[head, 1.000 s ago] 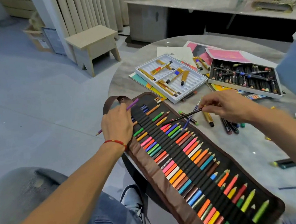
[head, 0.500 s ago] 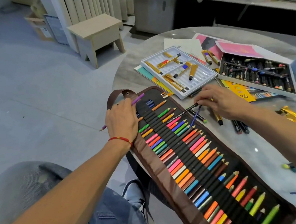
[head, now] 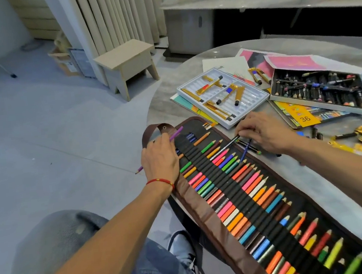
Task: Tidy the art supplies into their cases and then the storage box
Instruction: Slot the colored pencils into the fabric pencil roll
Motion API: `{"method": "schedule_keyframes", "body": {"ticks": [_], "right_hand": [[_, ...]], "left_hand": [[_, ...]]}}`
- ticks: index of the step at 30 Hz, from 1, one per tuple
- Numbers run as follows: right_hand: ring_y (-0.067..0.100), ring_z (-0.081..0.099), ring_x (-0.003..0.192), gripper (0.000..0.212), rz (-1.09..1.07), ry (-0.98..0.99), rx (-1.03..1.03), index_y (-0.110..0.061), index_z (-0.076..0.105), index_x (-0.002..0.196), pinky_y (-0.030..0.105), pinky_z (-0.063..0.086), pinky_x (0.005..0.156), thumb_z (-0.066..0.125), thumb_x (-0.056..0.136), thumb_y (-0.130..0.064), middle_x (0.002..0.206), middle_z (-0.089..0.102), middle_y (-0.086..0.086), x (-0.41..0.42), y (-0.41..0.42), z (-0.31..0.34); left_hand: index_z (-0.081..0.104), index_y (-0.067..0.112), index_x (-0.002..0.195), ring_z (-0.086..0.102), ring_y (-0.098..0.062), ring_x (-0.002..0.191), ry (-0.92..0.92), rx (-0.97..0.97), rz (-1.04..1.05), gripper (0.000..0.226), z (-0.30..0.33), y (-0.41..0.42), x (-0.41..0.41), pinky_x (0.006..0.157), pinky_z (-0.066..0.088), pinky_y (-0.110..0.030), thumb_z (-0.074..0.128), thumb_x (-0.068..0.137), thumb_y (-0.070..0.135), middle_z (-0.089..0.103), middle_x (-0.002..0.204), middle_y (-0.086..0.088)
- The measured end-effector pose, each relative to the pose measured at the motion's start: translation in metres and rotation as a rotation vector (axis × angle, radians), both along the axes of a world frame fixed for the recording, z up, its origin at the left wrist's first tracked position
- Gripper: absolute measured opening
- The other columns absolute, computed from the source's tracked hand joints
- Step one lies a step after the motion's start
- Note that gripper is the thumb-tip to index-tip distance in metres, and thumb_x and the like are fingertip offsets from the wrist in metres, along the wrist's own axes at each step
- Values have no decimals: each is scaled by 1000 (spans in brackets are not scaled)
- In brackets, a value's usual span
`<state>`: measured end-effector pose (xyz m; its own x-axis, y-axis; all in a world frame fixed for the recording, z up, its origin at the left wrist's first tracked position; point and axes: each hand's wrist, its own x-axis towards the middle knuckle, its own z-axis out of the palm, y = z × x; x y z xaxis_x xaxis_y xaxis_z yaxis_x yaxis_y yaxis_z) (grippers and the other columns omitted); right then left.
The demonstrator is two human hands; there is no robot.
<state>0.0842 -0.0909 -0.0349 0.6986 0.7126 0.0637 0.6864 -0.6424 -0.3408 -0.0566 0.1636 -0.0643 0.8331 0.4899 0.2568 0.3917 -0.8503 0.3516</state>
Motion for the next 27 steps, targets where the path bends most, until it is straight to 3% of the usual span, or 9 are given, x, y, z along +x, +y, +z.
{"method": "schedule_keyframes", "body": {"ticks": [8, 11, 15, 18, 23, 27], "right_hand": [[19, 49, 100, 15, -7, 19, 16, -26, 73, 104, 29, 29, 81, 59, 100, -29, 103, 59, 0, -5, 3, 0], [19, 52, 100, 15, -7, 6, 6, -24, 74, 103, 31, 34, 82, 60, 100, -27, 102, 62, -1, -7, 5, 6], [12, 59, 90, 13, -80, 188, 121, -19, 78, 97, 34, 47, 84, 65, 97, -22, 91, 68, -8, -14, 6, 13], [13, 63, 90, 11, -103, 214, 138, -21, 78, 93, 37, 50, 87, 67, 96, -23, 90, 71, -8, -14, 6, 7], [11, 65, 82, 8, -121, 364, 206, -18, 76, 86, 33, 50, 80, 74, 91, -24, 84, 73, -6, -19, 16, 5], [7, 63, 79, 5, -78, 334, 168, -21, 75, 90, 26, 47, 74, 75, 90, -25, 85, 72, -7, -18, 18, 9]], "left_hand": [[59, 17, 102, 60, -22, 78, -2, -12, 10, 21, -1, -1, 1, 75, 57, -40, 50, 102, 35, 62, 85, -4], [58, 18, 100, 55, -19, 74, -15, -10, 12, 19, -3, 0, 1, 75, 57, -40, 50, 102, 35, 55, 81, 0], [57, 17, 99, 53, -18, 73, -21, -7, 10, 19, -3, 0, 1, 75, 58, -42, 51, 102, 34, 51, 80, 1], [58, 16, 100, 54, -19, 73, -32, 0, 5, 19, -2, -1, 1, 74, 58, -43, 50, 102, 33, 53, 80, -1], [58, 16, 102, 51, -17, 75, -28, 0, -4, 22, -4, 1, 1, 76, 56, -40, 49, 103, 36, 57, 84, -2], [59, 16, 105, 50, -16, 75, -18, -8, 2, 22, -4, 1, 1, 78, 54, -38, 50, 102, 36, 53, 84, 0]]}}
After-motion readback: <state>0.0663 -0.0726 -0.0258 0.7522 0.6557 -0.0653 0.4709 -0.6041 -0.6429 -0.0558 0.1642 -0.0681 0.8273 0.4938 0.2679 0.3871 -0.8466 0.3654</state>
